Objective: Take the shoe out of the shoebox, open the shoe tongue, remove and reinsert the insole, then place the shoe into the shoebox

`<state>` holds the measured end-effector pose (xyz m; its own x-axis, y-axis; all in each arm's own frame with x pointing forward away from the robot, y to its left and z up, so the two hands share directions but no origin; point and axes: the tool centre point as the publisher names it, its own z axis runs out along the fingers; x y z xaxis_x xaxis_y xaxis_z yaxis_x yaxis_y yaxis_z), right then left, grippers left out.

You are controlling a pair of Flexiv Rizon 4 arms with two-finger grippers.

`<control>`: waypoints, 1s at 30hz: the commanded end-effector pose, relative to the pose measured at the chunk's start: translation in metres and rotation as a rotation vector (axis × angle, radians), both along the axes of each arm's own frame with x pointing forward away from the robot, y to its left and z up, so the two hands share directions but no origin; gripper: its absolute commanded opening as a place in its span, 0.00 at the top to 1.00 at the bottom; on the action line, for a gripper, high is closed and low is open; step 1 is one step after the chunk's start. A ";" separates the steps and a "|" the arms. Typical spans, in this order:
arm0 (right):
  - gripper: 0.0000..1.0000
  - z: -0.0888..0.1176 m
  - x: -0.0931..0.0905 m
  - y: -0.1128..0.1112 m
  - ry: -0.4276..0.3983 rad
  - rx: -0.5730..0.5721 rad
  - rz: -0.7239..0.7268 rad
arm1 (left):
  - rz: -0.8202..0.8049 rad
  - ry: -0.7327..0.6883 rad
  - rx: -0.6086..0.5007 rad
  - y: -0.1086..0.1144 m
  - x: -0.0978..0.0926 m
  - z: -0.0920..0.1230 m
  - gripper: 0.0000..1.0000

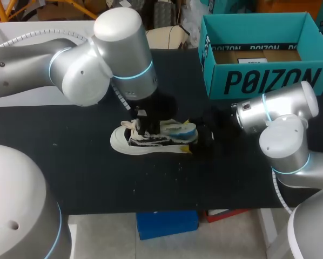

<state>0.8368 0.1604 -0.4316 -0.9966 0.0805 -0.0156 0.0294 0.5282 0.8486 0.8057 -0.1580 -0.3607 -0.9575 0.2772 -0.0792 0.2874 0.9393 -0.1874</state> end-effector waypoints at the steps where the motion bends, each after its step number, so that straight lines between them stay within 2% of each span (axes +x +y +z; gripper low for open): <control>1: 1.00 -0.004 0.003 0.001 0.001 -0.001 0.000 | -0.022 -0.033 -0.040 -0.002 -0.002 -0.013 0.63; 3: 1.00 -0.004 0.003 0.001 0.001 -0.001 0.000 | -0.042 -0.055 -0.063 -0.002 -0.005 -0.015 0.58; 8: 1.00 -0.004 0.003 0.001 0.001 -0.001 0.000 | -0.072 -0.100 -0.114 -0.005 -0.011 -0.019 0.54; 20: 1.00 -0.004 0.003 0.001 0.001 -0.001 0.000 | -0.060 -0.163 -0.089 -0.016 -0.003 -0.029 0.54; 24: 1.00 -0.004 0.003 0.001 0.001 -0.001 0.000 | -0.068 -0.178 -0.097 -0.021 0.002 -0.027 0.71; 27: 1.00 -0.004 0.003 0.001 0.001 -0.001 0.000 | -0.073 -0.190 -0.103 -0.024 0.005 -0.027 0.76; 30: 1.00 -0.004 0.003 0.001 0.001 -0.001 0.000 | -0.083 -0.191 -0.115 -0.028 0.008 -0.028 0.75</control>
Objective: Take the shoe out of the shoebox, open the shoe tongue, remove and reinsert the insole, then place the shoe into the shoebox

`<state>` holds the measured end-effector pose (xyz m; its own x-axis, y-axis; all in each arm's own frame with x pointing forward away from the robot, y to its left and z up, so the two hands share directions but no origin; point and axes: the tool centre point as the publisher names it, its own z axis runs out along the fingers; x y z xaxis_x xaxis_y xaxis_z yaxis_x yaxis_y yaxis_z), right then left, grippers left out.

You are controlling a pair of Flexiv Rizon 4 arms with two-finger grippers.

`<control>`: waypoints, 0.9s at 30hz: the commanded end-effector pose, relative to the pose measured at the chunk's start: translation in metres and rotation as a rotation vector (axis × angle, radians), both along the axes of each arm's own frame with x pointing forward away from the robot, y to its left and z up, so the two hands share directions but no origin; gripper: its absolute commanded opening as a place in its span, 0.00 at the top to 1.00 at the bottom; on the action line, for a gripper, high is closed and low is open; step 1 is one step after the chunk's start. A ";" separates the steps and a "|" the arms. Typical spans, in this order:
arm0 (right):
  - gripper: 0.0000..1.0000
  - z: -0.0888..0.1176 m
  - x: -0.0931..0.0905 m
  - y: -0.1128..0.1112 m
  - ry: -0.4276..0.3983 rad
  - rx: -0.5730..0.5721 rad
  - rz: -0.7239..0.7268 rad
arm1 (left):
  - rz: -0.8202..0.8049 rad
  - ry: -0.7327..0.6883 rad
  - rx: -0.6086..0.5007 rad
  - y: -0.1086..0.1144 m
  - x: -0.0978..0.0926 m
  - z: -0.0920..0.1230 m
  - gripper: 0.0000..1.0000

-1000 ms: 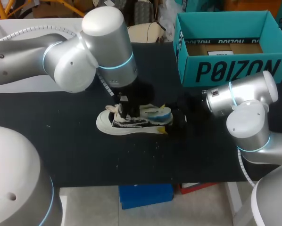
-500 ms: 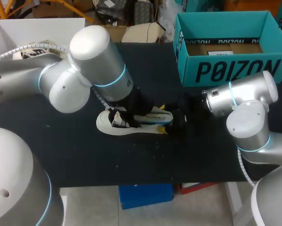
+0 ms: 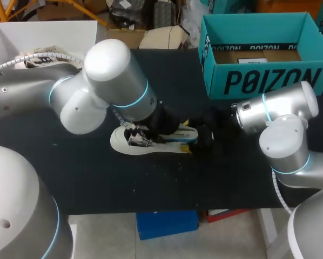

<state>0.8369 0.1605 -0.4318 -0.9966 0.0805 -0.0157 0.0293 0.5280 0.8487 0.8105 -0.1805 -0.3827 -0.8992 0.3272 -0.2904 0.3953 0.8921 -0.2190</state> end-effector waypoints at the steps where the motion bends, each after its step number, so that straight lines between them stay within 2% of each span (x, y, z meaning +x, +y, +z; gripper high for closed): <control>1: 1.00 -0.004 0.003 0.001 0.001 -0.001 0.000 | -0.011 0.000 -0.010 -0.007 0.004 -0.006 0.75; 7: 1.00 -0.004 0.003 0.001 0.001 -0.001 0.000 | -0.044 0.005 -0.034 -0.018 0.001 -0.007 0.76; 14: 1.00 -0.004 0.003 0.001 0.001 -0.001 0.000 | -0.041 0.031 -0.032 -0.018 -0.006 -0.012 0.71; 20: 1.00 -0.004 0.003 0.001 0.001 -0.001 0.000 | 0.009 -0.008 -0.046 -0.017 -0.003 -0.016 0.71; 27: 1.00 -0.004 0.003 0.001 0.001 -0.001 0.000 | 0.005 -0.026 -0.060 -0.028 0.002 -0.021 0.73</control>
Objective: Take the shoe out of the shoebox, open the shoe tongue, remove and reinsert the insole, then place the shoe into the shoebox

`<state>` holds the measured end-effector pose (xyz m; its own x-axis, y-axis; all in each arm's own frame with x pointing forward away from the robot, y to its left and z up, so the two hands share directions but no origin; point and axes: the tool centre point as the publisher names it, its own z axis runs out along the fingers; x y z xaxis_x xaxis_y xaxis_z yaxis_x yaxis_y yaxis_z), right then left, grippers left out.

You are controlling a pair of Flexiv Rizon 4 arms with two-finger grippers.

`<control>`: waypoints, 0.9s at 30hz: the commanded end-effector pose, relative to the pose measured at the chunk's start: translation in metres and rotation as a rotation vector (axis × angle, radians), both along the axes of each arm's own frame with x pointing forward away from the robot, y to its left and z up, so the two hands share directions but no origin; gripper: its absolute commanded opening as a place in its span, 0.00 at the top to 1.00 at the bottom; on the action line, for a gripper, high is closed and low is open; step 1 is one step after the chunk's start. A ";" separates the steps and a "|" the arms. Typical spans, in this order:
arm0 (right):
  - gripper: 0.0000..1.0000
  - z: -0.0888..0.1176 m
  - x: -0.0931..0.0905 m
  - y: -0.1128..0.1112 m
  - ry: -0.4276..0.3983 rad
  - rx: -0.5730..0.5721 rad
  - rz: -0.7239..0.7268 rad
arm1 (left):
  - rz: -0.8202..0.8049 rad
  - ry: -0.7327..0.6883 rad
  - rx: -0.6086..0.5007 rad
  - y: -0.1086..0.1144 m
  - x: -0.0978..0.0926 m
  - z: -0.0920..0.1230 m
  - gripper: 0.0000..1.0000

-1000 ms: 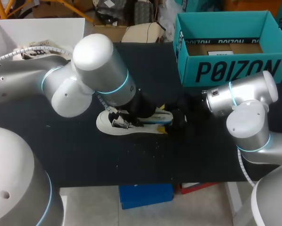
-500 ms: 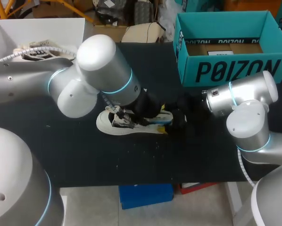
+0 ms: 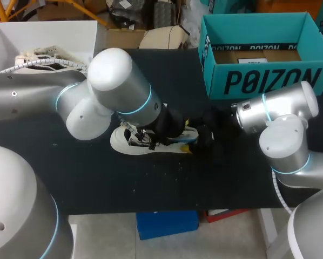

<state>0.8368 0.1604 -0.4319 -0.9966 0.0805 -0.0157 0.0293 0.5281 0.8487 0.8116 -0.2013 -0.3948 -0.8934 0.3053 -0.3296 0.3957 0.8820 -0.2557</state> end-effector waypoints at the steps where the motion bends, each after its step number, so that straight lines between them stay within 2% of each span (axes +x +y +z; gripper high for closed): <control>1: 1.00 -0.004 0.003 0.001 0.001 -0.001 0.000 | -0.004 0.001 -0.013 -0.008 0.001 -0.010 0.73; 10: 1.00 -0.004 0.003 0.001 0.001 -0.001 0.000 | -0.018 -0.007 -0.040 -0.022 0.008 -0.012 0.75; 16: 1.00 -0.004 0.003 0.001 0.001 -0.001 0.000 | -0.026 -0.014 -0.049 -0.029 0.012 -0.010 0.83; 19: 1.00 -0.004 0.003 0.001 0.001 -0.001 0.000 | -0.027 -0.015 -0.050 -0.032 0.014 -0.010 0.83; 21: 1.00 -0.004 0.003 0.001 0.001 -0.001 0.000 | -0.025 -0.014 -0.051 -0.034 0.016 -0.010 0.85; 23: 1.00 -0.004 0.003 0.001 0.001 -0.001 0.000 | -0.018 -0.013 -0.055 -0.035 0.017 -0.010 1.00; 27: 1.00 -0.004 0.003 0.001 0.001 -0.001 0.000 | -0.020 -0.017 -0.059 -0.037 0.014 -0.008 1.00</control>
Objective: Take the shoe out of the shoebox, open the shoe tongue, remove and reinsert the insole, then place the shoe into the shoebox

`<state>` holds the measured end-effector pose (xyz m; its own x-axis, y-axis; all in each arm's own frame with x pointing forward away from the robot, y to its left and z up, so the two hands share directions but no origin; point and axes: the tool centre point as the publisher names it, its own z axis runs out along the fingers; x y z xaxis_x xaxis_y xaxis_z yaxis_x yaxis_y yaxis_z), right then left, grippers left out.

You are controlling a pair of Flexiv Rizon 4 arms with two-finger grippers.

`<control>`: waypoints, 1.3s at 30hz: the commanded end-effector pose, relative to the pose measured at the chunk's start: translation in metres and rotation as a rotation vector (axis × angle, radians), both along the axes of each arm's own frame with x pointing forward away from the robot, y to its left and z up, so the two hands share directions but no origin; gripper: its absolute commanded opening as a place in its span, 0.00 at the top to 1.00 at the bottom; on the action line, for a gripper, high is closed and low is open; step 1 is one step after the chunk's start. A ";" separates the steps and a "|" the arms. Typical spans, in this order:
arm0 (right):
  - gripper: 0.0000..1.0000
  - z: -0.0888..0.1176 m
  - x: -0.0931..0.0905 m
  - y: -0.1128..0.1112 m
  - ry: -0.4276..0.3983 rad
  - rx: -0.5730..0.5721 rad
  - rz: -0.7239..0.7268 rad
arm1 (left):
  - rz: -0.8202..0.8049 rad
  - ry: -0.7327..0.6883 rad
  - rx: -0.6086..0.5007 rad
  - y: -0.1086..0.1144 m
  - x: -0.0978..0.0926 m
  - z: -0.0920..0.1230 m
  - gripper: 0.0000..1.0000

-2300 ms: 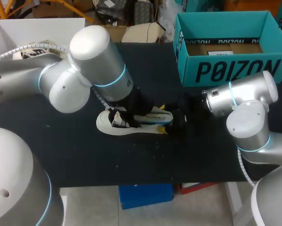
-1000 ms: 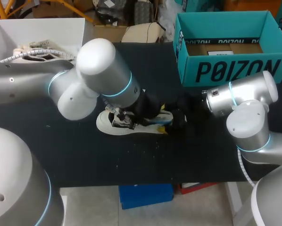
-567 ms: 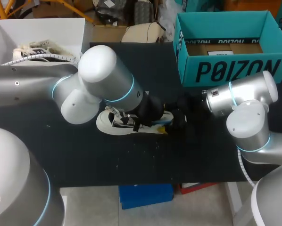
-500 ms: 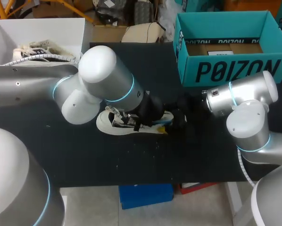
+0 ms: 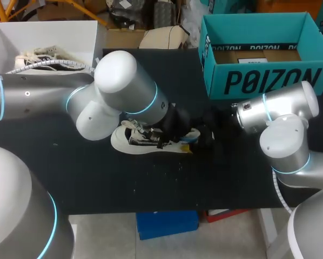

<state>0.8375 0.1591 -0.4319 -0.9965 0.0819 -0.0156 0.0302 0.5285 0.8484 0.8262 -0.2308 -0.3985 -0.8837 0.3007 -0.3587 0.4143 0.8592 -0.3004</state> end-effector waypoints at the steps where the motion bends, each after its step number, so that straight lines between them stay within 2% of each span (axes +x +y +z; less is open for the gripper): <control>1: 1.00 -0.004 0.002 0.002 0.001 -0.001 0.001 | -0.003 -0.003 -0.001 -0.007 -0.002 -0.004 0.96; 2: 1.00 -0.004 0.002 0.002 0.001 -0.001 0.001 | -0.003 -0.003 0.000 -0.007 -0.002 -0.005 1.00; 11: 1.00 -0.004 0.002 0.002 0.001 -0.001 0.001 | 0.048 0.034 -0.010 -0.007 0.002 -0.008 1.00; 17: 1.00 -0.004 0.002 0.002 0.001 -0.001 0.001 | 0.032 0.052 -0.023 -0.001 -0.006 0.004 1.00; 23: 1.00 -0.004 0.002 0.002 0.001 -0.001 0.001 | 0.002 0.087 -0.075 0.016 -0.023 0.023 1.00; 26: 1.00 -0.004 0.002 0.002 0.001 -0.001 0.001 | -0.064 0.142 -0.158 0.021 -0.026 0.031 1.00; 28: 1.00 -0.004 0.002 0.002 0.001 -0.001 0.001 | -0.168 0.210 -0.261 0.024 -0.026 0.038 1.00; 32: 1.00 -0.004 0.002 0.002 0.001 -0.001 0.001 | -0.248 0.255 -0.366 0.023 -0.029 0.055 1.00; 39: 1.00 -0.004 0.002 0.002 0.001 -0.001 0.001 | -0.373 0.280 -0.524 0.000 -0.033 0.106 1.00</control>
<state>0.8374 0.1595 -0.4318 -0.9967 0.0802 -0.0156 0.0292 0.5280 0.8488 0.7910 -0.2325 -0.3065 -0.8625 0.4150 -0.2896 0.4927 0.5580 -0.6678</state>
